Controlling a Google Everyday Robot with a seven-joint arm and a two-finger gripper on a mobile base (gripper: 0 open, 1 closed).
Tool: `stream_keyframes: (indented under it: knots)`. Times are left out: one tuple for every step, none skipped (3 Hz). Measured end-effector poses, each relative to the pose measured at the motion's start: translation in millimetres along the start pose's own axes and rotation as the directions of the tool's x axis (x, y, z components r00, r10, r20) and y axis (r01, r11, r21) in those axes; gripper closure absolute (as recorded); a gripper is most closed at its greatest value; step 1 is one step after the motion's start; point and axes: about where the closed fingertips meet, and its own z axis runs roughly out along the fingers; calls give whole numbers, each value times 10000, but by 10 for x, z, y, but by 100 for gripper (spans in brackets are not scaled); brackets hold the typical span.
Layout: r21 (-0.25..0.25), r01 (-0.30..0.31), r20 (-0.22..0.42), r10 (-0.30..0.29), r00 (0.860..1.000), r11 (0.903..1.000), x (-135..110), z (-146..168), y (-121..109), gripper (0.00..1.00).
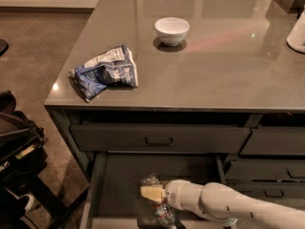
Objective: Place water bottle into middle drawer
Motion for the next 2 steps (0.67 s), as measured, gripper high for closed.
stream_keyframes:
  knots:
    - [-167,-262,-243,258,9994,9995,148,181,-80,100]
    - [-286,-375,-613,357,9975,9989,257,357,-130,100]
